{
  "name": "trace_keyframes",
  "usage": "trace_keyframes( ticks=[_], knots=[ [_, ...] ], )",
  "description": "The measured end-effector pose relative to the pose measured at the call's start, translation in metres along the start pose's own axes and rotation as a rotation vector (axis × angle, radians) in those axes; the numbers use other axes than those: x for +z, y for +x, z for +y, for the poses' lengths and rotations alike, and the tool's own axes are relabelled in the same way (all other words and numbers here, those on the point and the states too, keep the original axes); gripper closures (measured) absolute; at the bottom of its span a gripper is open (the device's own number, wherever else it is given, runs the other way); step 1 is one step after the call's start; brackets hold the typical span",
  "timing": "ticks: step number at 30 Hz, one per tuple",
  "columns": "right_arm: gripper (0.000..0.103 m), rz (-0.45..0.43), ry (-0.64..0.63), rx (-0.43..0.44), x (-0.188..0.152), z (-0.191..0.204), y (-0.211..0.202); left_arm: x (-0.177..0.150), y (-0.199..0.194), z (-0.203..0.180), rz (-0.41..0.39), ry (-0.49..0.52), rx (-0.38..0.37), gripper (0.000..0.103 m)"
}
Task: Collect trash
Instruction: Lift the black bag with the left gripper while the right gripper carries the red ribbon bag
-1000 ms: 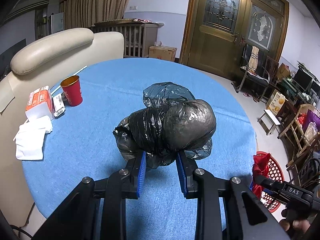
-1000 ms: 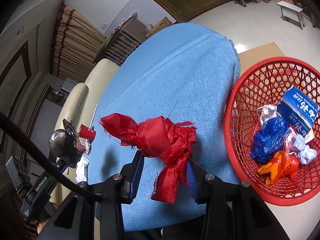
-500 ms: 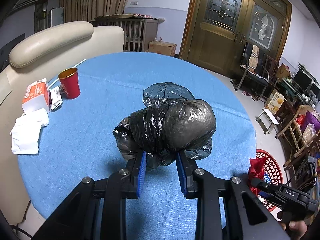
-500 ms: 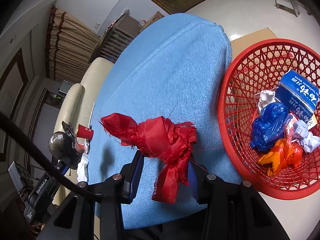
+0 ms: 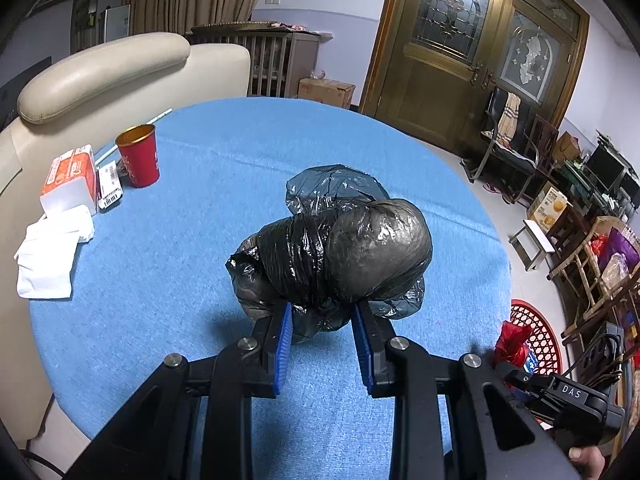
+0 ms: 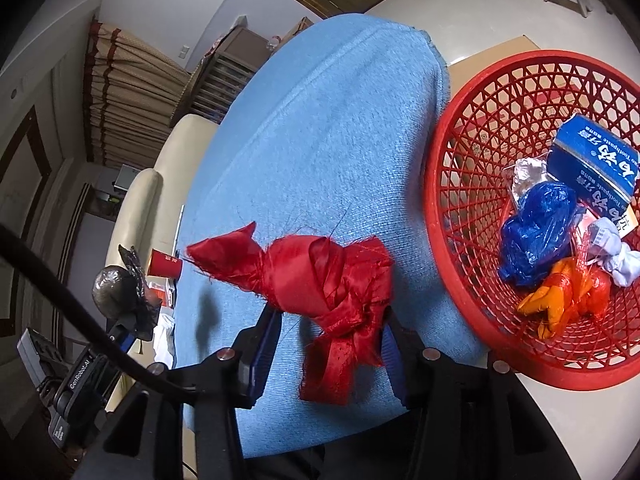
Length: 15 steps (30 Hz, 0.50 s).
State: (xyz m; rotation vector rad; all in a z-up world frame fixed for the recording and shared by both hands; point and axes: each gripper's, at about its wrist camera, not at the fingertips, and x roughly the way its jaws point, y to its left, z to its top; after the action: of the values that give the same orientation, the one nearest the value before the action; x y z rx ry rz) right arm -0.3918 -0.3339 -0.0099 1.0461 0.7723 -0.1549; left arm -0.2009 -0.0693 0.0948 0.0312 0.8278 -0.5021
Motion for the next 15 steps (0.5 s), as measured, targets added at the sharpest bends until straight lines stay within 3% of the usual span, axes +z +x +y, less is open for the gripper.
trace_keyframes(
  ticks=[15],
  knots=[
    [0.051,0.014,0.047,-0.005,-0.0024,-0.0102,0.0051,0.0003,0.0025,0.0051,0.007,0.003,-0.018,0.073]
  ],
)
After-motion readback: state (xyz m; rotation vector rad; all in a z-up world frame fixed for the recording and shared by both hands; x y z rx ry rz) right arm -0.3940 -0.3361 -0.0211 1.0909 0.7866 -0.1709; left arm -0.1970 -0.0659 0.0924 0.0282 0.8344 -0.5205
